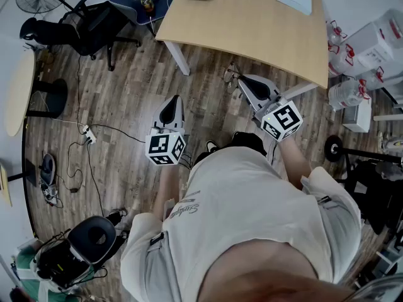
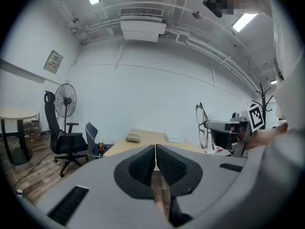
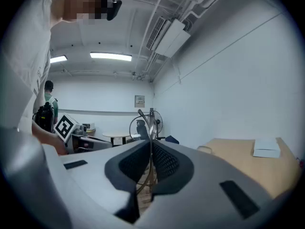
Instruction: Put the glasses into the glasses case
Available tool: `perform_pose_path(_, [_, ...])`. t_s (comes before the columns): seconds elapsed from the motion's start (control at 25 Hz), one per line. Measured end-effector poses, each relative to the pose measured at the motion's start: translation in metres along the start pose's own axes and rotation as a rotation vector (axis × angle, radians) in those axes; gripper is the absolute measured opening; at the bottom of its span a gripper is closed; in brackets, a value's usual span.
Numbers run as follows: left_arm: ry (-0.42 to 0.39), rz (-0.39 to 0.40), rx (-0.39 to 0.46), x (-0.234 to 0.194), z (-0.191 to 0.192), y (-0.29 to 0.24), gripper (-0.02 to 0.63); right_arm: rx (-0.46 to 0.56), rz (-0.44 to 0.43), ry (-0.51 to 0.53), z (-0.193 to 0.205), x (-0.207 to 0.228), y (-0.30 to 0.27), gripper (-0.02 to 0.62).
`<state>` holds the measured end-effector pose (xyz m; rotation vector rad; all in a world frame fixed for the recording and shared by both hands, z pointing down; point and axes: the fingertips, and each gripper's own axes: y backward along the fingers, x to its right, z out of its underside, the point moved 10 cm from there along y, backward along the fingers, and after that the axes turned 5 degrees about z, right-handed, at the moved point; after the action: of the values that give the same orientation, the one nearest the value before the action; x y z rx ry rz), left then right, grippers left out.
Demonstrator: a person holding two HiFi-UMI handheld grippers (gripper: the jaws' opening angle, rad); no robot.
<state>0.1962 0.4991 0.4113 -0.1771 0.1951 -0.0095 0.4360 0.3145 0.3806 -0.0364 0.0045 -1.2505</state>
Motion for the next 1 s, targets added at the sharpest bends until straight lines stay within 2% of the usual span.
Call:
perform_pose_path(0.2, [0.002, -0.005, 0.005, -0.012, -0.001, -0.002, 0.017, 0.009, -0.018, 0.041, -0.005, -0.006, -0.014, 0.009])
perform_pose_path(0.52, [0.006, -0.001, 0.0, -0.026, -0.001, -0.005, 0.017, -0.008, 0.004, 0.028, -0.001, 0.003, -0.027, 0.009])
perform_pose_path(0.72, [0.042, -0.029, -0.042, -0.055, 0.001, -0.026, 0.017, -0.018, 0.015, 0.006, 0.002, 0.027, -0.064, 0.009])
perform_pose_path(1.0, [0.026, -0.035, -0.045, -0.073, -0.022, -0.084, 0.017, -0.001, -0.003, -0.019, 0.012, 0.081, -0.107, 0.009])
